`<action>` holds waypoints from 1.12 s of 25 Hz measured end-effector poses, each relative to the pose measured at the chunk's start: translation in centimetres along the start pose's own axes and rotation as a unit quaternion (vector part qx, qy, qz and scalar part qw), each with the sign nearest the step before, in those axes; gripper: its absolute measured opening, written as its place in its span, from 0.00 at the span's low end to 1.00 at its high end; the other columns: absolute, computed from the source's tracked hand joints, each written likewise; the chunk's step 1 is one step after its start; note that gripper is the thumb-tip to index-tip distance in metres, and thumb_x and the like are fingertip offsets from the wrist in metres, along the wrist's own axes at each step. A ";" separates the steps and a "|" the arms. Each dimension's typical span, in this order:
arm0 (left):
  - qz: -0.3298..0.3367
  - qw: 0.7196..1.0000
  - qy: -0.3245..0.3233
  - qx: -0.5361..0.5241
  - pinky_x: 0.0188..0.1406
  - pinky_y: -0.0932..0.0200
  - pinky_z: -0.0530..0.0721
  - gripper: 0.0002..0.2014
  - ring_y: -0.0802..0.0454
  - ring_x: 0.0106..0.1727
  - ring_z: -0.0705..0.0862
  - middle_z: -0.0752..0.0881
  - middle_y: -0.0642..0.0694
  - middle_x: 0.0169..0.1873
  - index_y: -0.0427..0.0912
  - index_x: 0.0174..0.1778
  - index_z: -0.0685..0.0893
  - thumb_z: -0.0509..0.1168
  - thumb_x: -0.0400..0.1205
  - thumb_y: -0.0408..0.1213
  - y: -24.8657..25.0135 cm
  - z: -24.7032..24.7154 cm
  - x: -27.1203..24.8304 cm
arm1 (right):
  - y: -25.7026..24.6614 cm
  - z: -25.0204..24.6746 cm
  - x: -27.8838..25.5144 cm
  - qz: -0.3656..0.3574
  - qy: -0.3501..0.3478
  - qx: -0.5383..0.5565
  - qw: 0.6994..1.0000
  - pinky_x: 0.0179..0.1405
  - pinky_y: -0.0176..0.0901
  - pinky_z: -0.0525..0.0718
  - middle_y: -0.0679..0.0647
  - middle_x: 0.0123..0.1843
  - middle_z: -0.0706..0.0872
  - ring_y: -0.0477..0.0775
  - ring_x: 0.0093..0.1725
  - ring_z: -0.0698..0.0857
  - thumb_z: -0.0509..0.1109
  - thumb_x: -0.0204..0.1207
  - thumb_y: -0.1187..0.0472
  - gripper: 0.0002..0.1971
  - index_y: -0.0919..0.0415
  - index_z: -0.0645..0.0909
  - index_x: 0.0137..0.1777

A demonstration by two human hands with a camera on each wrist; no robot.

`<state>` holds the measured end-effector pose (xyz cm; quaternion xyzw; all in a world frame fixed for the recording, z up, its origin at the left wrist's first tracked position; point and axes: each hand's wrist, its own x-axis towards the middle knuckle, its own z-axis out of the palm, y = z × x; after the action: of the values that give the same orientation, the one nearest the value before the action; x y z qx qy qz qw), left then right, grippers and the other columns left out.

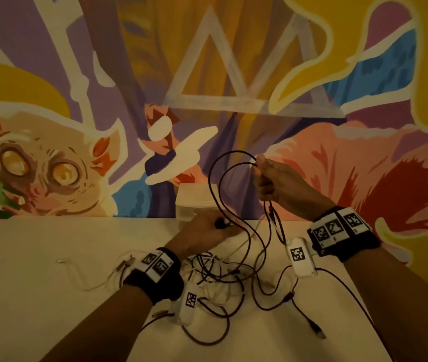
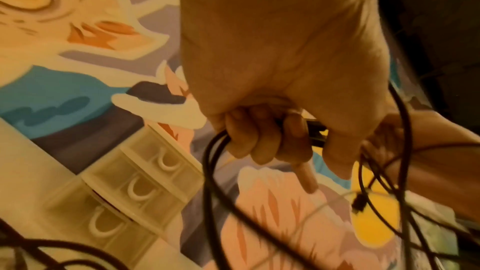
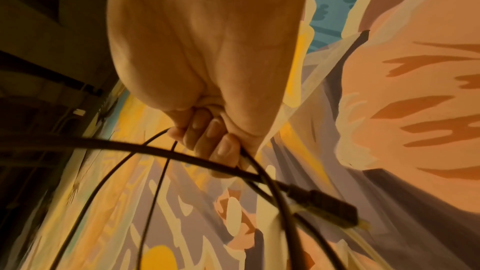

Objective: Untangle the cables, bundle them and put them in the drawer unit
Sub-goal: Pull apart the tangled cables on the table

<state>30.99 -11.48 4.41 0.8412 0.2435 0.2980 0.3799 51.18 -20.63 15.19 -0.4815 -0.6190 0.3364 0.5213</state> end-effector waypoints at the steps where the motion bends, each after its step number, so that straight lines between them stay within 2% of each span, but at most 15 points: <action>1: 0.018 1.000 -0.010 0.011 0.68 0.52 0.87 0.12 0.63 0.60 0.89 0.93 0.60 0.57 0.59 0.62 0.93 0.76 0.84 0.53 -0.1 0.9 0.5 | -0.2 0.0 -0.2 0.001 -0.002 0.022 1.000 0.37 0.50 0.57 0.54 0.37 0.59 0.54 0.35 0.57 0.54 0.94 0.42 0.22 0.56 0.75 0.45; 5: 0.046 0.996 -0.033 0.062 0.55 0.67 0.83 0.19 0.67 0.47 0.86 0.89 0.63 0.46 0.61 0.76 0.85 0.71 0.89 0.54 0.3 3.8 2.2 | -0.5 0.6 -0.3 0.006 -0.005 0.045 0.999 0.42 0.57 0.54 0.61 0.41 0.54 0.59 0.38 0.54 0.53 0.95 0.45 0.22 0.57 0.75 0.43; 8: 0.056 0.987 -0.043 0.142 0.57 0.58 0.89 0.12 0.62 0.49 0.88 0.93 0.61 0.51 0.59 0.63 0.91 0.66 0.88 0.51 -0.5 4.6 3.5 | -0.6 0.3 -0.4 0.000 -0.009 0.041 0.999 0.40 0.55 0.54 0.60 0.41 0.53 0.58 0.37 0.54 0.54 0.95 0.44 0.22 0.57 0.75 0.43; 9: 0.031 0.981 -0.028 0.190 0.57 0.51 0.90 0.15 0.56 0.52 0.90 0.93 0.58 0.52 0.57 0.59 0.91 0.60 0.85 0.52 -1.0 4.2 3.7 | -0.8 -0.2 -0.5 -0.001 0.001 0.041 0.999 0.38 0.53 0.54 0.59 0.40 0.53 0.58 0.36 0.54 0.54 0.95 0.44 0.22 0.57 0.75 0.43; 11: -0.048 0.953 0.002 0.300 0.56 0.49 0.88 0.21 0.43 0.56 0.91 0.93 0.48 0.54 0.50 0.58 0.91 0.55 0.84 0.52 -1.9 2.3 3.4 | -1.1 -1.9 -1.0 -0.001 0.039 0.004 0.999 0.33 0.47 0.55 0.56 0.37 0.56 0.55 0.33 0.55 0.55 0.95 0.44 0.22 0.56 0.75 0.43; 13: -0.150 0.903 0.037 0.401 0.54 0.51 0.84 0.19 0.39 0.61 0.90 0.92 0.41 0.59 0.42 0.62 0.89 0.60 0.89 0.51 -3.8 0.2 2.8 | -1.0 -3.7 -1.7 -0.001 0.075 -0.090 0.993 0.29 0.41 0.61 0.49 0.33 0.64 0.49 0.30 0.61 0.56 0.94 0.42 0.22 0.55 0.77 0.44; 15: -0.205 0.884 0.014 0.420 0.60 0.49 0.84 0.19 0.38 0.67 0.88 0.90 0.40 0.65 0.41 0.68 0.85 0.66 0.89 0.51 -5.1 -1.4 1.9 | 0.0 -4.7 -2.1 0.001 0.081 -0.177 0.981 0.29 0.39 0.65 0.45 0.30 0.69 0.45 0.28 0.65 0.55 0.94 0.42 0.23 0.56 0.77 0.45; 18: -0.209 0.910 0.002 0.358 0.58 0.48 0.84 0.18 0.39 0.64 0.89 0.89 0.42 0.58 0.43 0.63 0.87 0.70 0.87 0.54 -5.7 -3.0 2.2 | 3.2 -4.1 -2.1 0.044 0.052 -0.266 0.962 0.32 0.40 0.70 0.44 0.30 0.73 0.45 0.29 0.69 0.54 0.94 0.40 0.24 0.57 0.79 0.45; 19: -0.202 0.928 0.017 0.313 0.51 0.51 0.85 0.16 0.41 0.57 0.90 0.89 0.43 0.50 0.44 0.55 0.89 0.71 0.86 0.54 -5.6 -3.8 2.2 | 4.5 -4.0 -1.9 0.068 0.037 -0.271 0.959 0.33 0.41 0.70 0.44 0.30 0.73 0.45 0.29 0.69 0.55 0.93 0.40 0.24 0.57 0.79 0.45; 21: -0.187 0.958 0.115 0.185 0.36 0.54 0.77 0.18 0.48 0.39 0.85 0.85 0.45 0.35 0.43 0.38 0.85 0.73 0.87 0.52 -4.7 -5.9 1.7 | 6.2 -5.2 -1.3 0.122 -0.019 -0.286 0.950 0.34 0.41 0.70 0.45 0.31 0.74 0.48 0.31 0.68 0.57 0.93 0.41 0.24 0.58 0.81 0.45; 23: -0.177 0.951 0.253 0.000 0.29 0.54 0.70 0.22 0.51 0.29 0.74 0.77 0.47 0.27 0.45 0.31 0.79 0.73 0.87 0.52 -3.9 -8.1 0.4 | 6.3 -8.5 -0.6 0.187 -0.102 -0.390 0.896 0.39 0.43 0.75 0.51 0.38 0.82 0.52 0.37 0.76 0.60 0.93 0.45 0.21 0.57 0.86 0.47; 24: -0.167 0.934 0.294 -0.117 0.26 0.56 0.67 0.22 0.53 0.27 0.68 0.72 0.50 0.26 0.49 0.31 0.76 0.73 0.87 0.53 -3.8 -9.1 -0.3 | 5.9 -10.4 -0.3 0.217 -0.111 -0.473 0.847 0.49 0.47 0.80 0.53 0.48 0.87 0.55 0.46 0.82 0.61 0.94 0.48 0.18 0.55 0.88 0.50; 25: -0.150 0.908 0.311 -0.238 0.24 0.59 0.64 0.22 0.54 0.27 0.63 0.67 0.52 0.26 0.52 0.31 0.73 0.73 0.87 0.54 -3.6 -9.7 -0.9 | 5.9 -12.5 0.0 0.242 -0.084 -0.575 0.777 0.63 0.52 0.80 0.56 0.60 0.89 0.59 0.59 0.85 0.60 0.93 0.48 0.16 0.53 0.89 0.55; 27: -0.117 0.853 0.305 -0.407 0.21 0.61 0.61 0.22 0.54 0.27 0.57 0.61 0.52 0.27 0.53 0.33 0.70 0.71 0.88 0.55 -3.3 -9.7 -1.8 | 6.6 -15.4 0.6 0.250 0.024 -0.753 0.608 0.83 0.62 0.68 0.60 0.77 0.82 0.66 0.79 0.76 0.57 0.93 0.45 0.20 0.52 0.84 0.72; 28: -0.109 0.835 0.301 -0.448 0.21 0.61 0.60 0.22 0.54 0.28 0.56 0.60 0.52 0.27 0.52 0.34 0.71 0.69 0.88 0.57 -3.2 -9.3 -1.8 | 7.2 -15.3 1.2 0.238 0.037 -0.780 0.577 0.87 0.66 0.64 0.62 0.81 0.77 0.68 0.83 0.71 0.57 0.93 0.45 0.22 0.54 0.79 0.79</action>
<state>22.75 -6.11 6.28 0.4161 0.2759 0.5694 0.6531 67.78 -18.56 12.53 -0.8445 -0.4857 -0.1825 -0.1324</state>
